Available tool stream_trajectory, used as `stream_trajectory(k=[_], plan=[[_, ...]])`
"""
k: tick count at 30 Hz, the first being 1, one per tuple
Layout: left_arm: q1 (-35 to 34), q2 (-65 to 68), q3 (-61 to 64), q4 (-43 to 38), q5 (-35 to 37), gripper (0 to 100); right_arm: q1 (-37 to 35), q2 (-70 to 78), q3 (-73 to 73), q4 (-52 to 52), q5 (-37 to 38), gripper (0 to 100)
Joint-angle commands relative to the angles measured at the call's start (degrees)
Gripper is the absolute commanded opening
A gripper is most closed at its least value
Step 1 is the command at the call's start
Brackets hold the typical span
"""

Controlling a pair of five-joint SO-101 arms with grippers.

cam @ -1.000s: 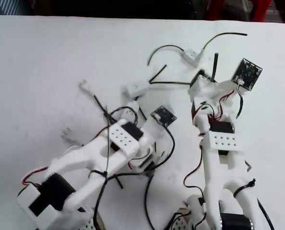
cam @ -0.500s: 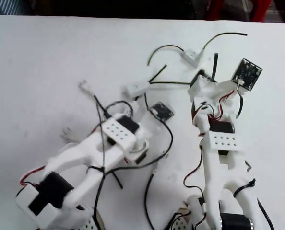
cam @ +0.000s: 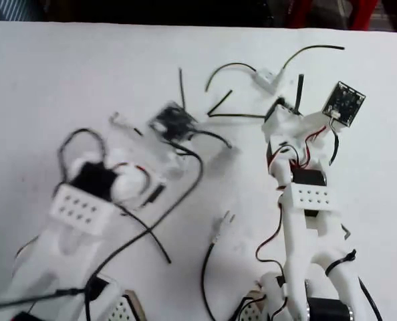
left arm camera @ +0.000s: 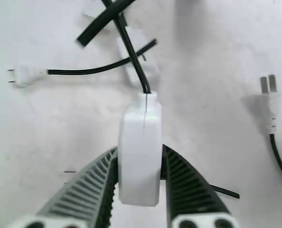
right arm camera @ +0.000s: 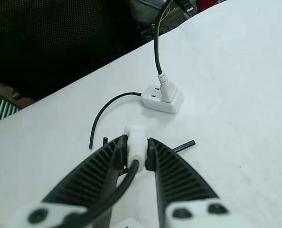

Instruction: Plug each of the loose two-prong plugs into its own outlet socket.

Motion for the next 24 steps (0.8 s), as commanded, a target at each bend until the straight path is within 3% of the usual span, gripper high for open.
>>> stream_trajectory(k=[1, 5, 12, 15, 20, 24], plan=[[-6.5, -5.8, -2.9, -0.1, -2.8, 2, 0.0, 0.1, -2.8, -0.7, -0.5, 1.7], [-10.1, -5.8, 0.2, -5.2, -6.3, 2, 0.0, 0.2, -2.8, -0.7, -0.5, 1.7], [-13.8, -5.8, 19.7, -29.8, -12.4, 2, 0.0, 0.3, -2.7, -0.7, -0.5, 1.7], [-14.0, -5.8, 26.0, -36.8, -16.4, 2, -0.1, 0.3, -2.7, -0.7, -0.4, 1.7], [-13.8, -5.8, 30.6, -40.0, -21.7, 5, -1.4, 0.3, -2.6, -0.7, -0.3, 1.7], [-14.2, -5.8, 31.1, -38.9, -21.0, 20, -1.8, 0.3, -2.5, -0.7, -0.3, 1.7]])
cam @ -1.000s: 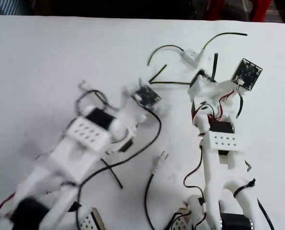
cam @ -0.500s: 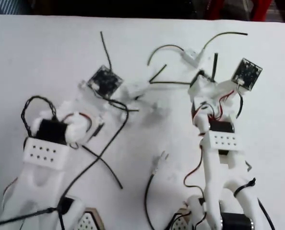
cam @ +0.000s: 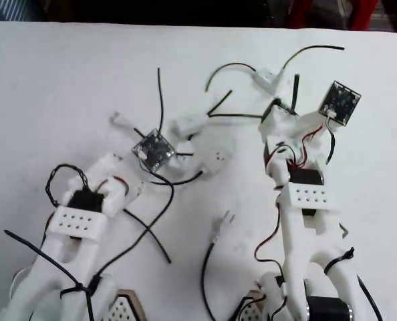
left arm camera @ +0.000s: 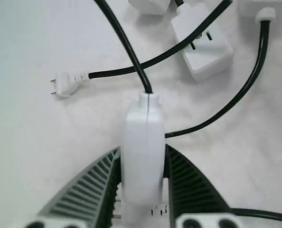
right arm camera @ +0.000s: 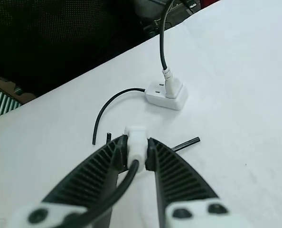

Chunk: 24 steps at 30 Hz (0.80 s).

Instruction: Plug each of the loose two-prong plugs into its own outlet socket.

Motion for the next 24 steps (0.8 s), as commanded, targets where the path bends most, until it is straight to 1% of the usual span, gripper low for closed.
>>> stream_trajectory(k=[1, 3, 8, 11, 14, 16, 18, 24], plan=[[-0.7, -2.4, 0.0, 0.0, 1.2, 23, -0.6, -0.3, -2.3, -0.7, -0.2, 1.7], [-0.6, -2.6, -0.4, 1.7, 3.0, 27, -0.6, -0.3, -2.1, -0.7, -0.1, 1.7], [-0.7, -2.6, -6.3, 10.3, 3.3, 28, -0.7, -0.3, -2.1, -0.7, -0.1, 1.7], [-2.8, -2.6, -10.5, 14.2, 3.4, 28, -0.7, -0.3, -2.1, -0.7, -0.1, 1.7], [-7.3, -2.3, -14.1, 14.0, 5.6, 28, -0.7, -0.3, -2.1, -0.7, -0.1, 1.7], [-10.2, -2.2, -15.6, 12.0, 8.1, 28, -0.7, -0.3, -2.1, -0.7, -0.1, 1.7], [-12.3, -2.1, -15.5, 9.7, 8.7, 28, -0.8, -0.3, -2.1, -0.7, -0.1, 1.7], [-13.0, 1.9, -14.7, 8.4, 8.9, 27, -2.4, -0.3, -2.0, -0.7, -0.1, 1.7]])
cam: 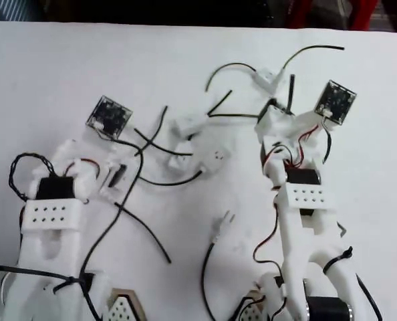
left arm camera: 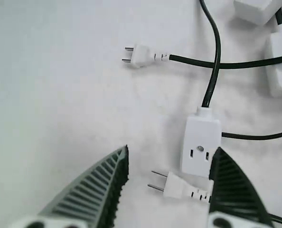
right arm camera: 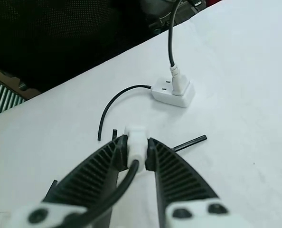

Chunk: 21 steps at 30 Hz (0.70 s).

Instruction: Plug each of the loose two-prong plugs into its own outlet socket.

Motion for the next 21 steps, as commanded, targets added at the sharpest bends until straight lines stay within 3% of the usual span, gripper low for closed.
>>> stream_trajectory(k=[1, 5, 9, 15, 21], plan=[[-1.1, 3.4, -2.2, -3.5, 0.9, 26, -0.7, -0.3, -2.0, -0.7, -0.2, 1.7], [-3.6, 12.8, -5.6, -8.4, 0.5, 23, -0.7, -0.3, -2.0, 0.3, -0.2, 1.7], [-5.5, 25.4, -13.0, -7.9, 0.4, 25, -0.7, -0.3, -2.2, 0.9, -0.2, 1.7], [-3.0, 36.6, -22.7, 0.4, 0.4, 26, -0.7, -0.3, -2.3, 0.9, -0.2, 1.7], [5.3, 31.9, -22.7, 10.6, 1.4, 26, -0.7, -0.3, -2.3, 0.9, -0.2, 1.7]])
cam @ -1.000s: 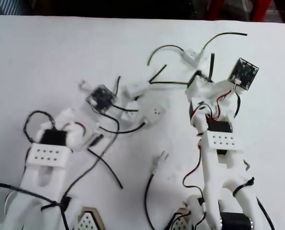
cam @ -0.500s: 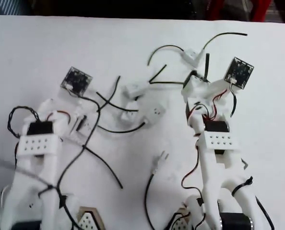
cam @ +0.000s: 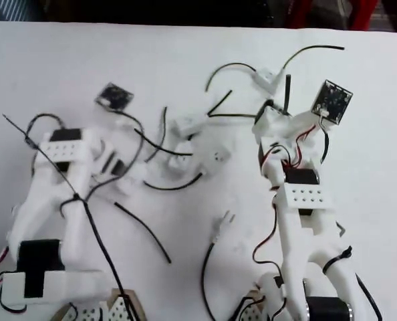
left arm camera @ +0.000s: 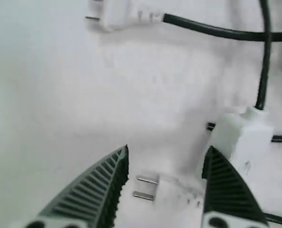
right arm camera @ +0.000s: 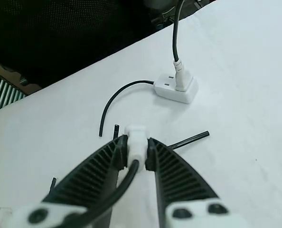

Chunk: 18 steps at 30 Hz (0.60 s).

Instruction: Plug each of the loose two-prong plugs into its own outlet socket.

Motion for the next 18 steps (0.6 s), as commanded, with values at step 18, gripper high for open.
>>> stream_trajectory(k=[18], plan=[[18.6, -34.2, 18.4, 4.4, 8.1, 26, -0.6, -0.3, -2.3, 0.1, -0.2, 1.7]])
